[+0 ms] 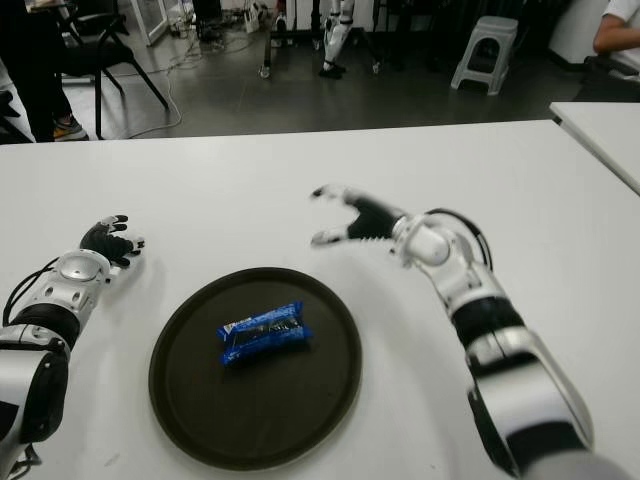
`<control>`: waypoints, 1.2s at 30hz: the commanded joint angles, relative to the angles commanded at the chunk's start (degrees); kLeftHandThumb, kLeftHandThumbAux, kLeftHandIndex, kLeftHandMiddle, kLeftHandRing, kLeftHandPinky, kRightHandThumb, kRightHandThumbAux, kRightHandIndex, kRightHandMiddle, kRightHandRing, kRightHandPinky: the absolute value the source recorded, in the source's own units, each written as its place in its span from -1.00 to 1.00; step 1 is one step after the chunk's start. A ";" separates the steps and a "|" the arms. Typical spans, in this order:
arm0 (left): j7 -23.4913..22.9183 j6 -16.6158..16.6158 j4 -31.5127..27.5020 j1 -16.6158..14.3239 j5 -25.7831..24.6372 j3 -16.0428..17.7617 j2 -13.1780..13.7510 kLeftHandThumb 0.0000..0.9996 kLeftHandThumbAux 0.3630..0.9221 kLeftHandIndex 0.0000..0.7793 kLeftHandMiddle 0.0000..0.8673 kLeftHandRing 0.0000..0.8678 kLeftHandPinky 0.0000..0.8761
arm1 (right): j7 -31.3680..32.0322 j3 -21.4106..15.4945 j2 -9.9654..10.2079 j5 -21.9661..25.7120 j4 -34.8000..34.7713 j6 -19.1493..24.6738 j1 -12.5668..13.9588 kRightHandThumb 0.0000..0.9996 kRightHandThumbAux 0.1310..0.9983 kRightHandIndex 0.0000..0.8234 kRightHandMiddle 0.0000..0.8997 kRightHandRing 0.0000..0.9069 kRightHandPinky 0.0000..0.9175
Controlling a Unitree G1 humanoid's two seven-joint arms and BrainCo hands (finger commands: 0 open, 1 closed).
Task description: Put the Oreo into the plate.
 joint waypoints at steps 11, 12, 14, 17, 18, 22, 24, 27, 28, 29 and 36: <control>0.13 1.19 0.07 -0.28 0.80 -0.82 0.13 -0.71 0.63 -0.82 -0.73 -0.70 -0.73 | -6.01 -2.52 -0.27 0.84 12.39 4.25 -5.68 -1.00 -0.14 -1.00 -1.00 -1.00 -1.00; 0.08 1.21 0.03 -0.28 0.85 -0.88 0.16 -0.71 0.63 -0.83 -0.73 -0.70 -0.73 | -6.00 -3.05 -0.26 1.19 12.97 5.25 -6.04 -1.00 -0.13 -1.00 -1.00 -1.00 -1.00; 0.07 1.13 -0.03 -0.24 1.03 -1.07 0.24 -0.71 0.64 -0.82 -0.73 -0.70 -0.74 | -6.16 -4.68 -0.68 2.31 15.06 7.59 -6.70 -1.00 -0.12 -1.00 -1.00 -1.00 -1.00; 0.05 1.05 -0.08 -0.16 1.06 -1.10 0.37 -0.72 0.64 -0.81 -0.73 -0.69 -0.74 | -8.43 -7.29 -0.85 3.81 18.03 11.15 -7.05 -1.00 -0.10 -1.00 -1.00 -1.00 -1.00; 0.01 1.04 -0.09 -0.15 1.02 -1.06 0.39 -0.72 0.64 -0.80 -0.73 -0.69 -0.74 | -9.53 -8.23 -0.73 4.36 18.75 12.23 -6.91 -1.00 -0.09 -1.00 -1.00 -1.00 -1.00; -0.56 0.62 -0.14 0.06 0.51 -0.59 0.53 -0.71 0.61 -0.79 -0.73 -0.68 -0.71 | -13.94 -10.47 -0.03 5.36 19.37 14.02 -5.56 -1.00 -0.04 -1.00 -1.00 -1.00 -1.00; -0.84 0.41 -0.16 0.16 0.29 -0.33 0.62 -0.70 0.62 -0.79 -0.74 -0.68 -0.70 | -15.94 -10.62 0.28 5.00 19.34 14.59 -4.93 -1.00 -0.01 -1.00 -1.00 -1.00 -1.00; -1.09 0.27 -0.11 0.32 0.28 -0.20 0.91 -0.71 0.63 -0.80 -0.74 -0.68 -0.68 | -19.54 -10.34 0.87 4.22 19.29 15.70 -3.14 -1.00 0.03 -1.00 -1.00 -1.00 -1.00; -1.07 0.31 -0.07 0.36 0.38 -0.26 1.00 -0.72 0.64 -0.79 -0.74 -0.68 -0.67 | -20.17 -10.29 0.97 4.07 19.37 16.02 -2.63 -1.00 0.05 -1.00 -1.00 -1.00 -1.00; -1.00 0.34 -0.04 0.41 0.56 -0.40 1.12 -0.73 0.65 -0.79 -0.73 -0.68 -0.67 | -20.60 -10.23 1.05 3.89 19.65 16.91 -2.29 -1.00 0.07 -1.00 -1.00 -1.00 -1.00; -1.07 -0.13 0.12 0.99 1.08 -0.81 1.85 -0.68 0.62 -0.73 -0.70 -0.65 -0.64 | -17.55 -12.39 1.19 5.38 20.73 22.38 -3.26 -1.00 0.18 -0.95 -0.99 -0.99 -1.00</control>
